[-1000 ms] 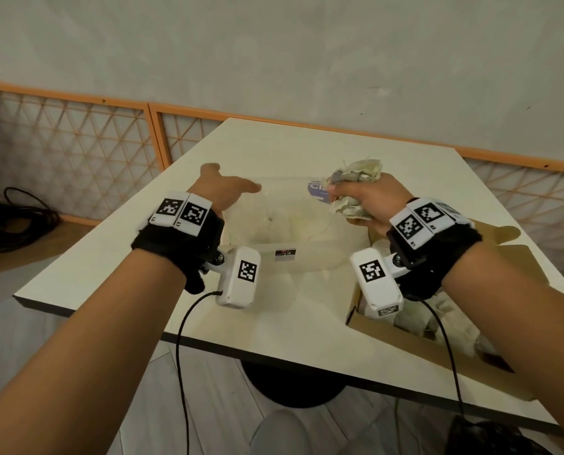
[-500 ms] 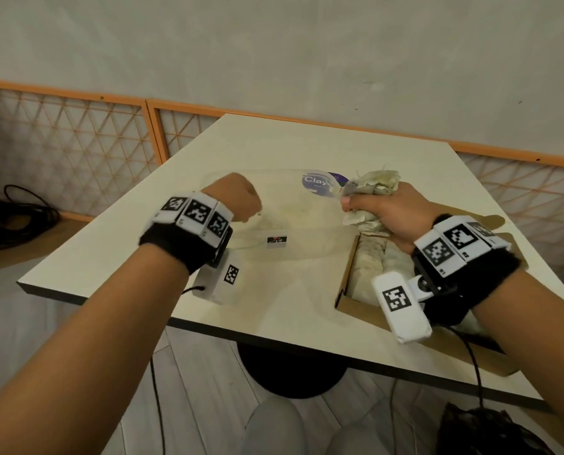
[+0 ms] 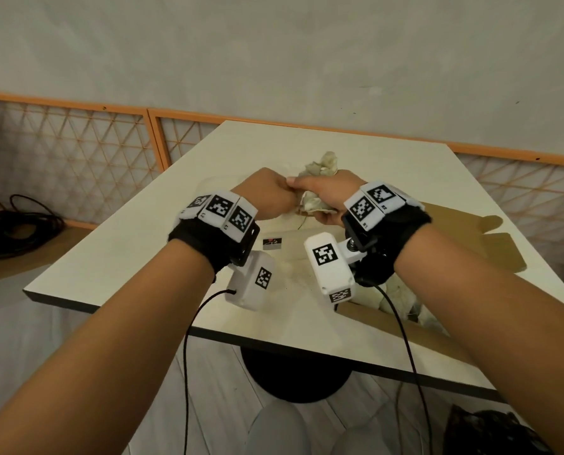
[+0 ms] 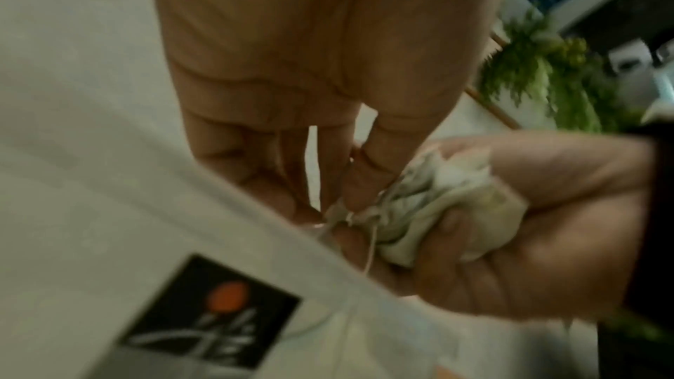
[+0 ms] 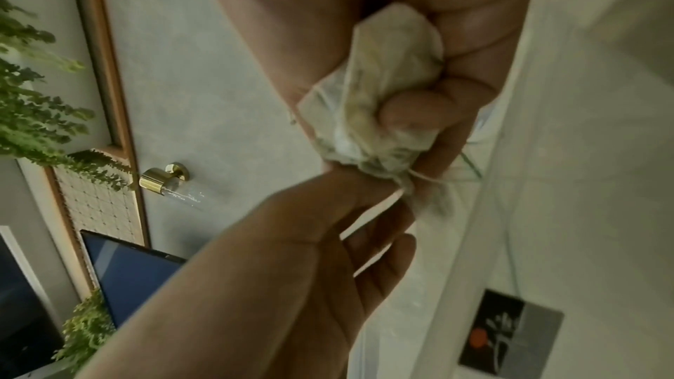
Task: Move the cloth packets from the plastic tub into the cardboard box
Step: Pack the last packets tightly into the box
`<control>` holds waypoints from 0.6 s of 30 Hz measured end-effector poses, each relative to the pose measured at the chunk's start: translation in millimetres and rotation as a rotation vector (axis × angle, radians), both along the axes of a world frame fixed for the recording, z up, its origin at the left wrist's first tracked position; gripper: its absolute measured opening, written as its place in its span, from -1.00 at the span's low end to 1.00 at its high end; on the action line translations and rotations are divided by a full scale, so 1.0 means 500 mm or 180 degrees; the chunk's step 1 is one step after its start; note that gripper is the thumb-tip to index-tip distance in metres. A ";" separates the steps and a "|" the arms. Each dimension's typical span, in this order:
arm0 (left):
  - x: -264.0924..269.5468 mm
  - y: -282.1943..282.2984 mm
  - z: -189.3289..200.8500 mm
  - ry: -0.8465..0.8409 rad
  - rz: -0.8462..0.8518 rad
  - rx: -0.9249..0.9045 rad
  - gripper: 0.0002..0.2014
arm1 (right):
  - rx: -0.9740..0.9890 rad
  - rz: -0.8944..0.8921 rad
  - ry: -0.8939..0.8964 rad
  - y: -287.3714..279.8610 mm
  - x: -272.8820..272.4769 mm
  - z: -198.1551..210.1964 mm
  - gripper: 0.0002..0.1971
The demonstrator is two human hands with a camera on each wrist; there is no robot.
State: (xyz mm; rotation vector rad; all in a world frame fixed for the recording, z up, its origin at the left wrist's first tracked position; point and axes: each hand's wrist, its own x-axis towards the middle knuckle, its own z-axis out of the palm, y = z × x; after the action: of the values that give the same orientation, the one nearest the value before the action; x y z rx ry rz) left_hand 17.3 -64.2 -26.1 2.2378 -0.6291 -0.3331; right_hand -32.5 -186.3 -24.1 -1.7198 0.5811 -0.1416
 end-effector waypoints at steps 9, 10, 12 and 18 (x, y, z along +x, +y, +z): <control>0.006 0.017 -0.007 -0.0151 -0.0086 -0.0803 -0.96 | 0.1388 -0.0052 0.0109 -0.046 0.013 0.004 -0.86; 0.007 0.016 -0.006 -0.0200 -0.0121 -0.0824 -0.97 | 0.1530 -0.0013 0.0076 -0.048 0.015 0.002 -0.85; 0.007 0.015 -0.006 -0.0381 -0.0139 -0.0696 -0.95 | 0.1512 0.0006 -0.0034 -0.046 0.016 0.001 -0.81; 0.023 0.029 -0.023 0.0093 -0.0026 -0.0765 -0.88 | -0.0185 -0.0128 -0.0096 -0.036 0.019 0.000 -0.72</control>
State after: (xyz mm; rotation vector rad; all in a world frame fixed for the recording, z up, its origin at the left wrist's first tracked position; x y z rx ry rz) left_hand 28.6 -49.9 -37.4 1.9982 -0.6283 -0.2781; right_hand -23.1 -204.2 -23.9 -1.7598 0.5946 -0.2145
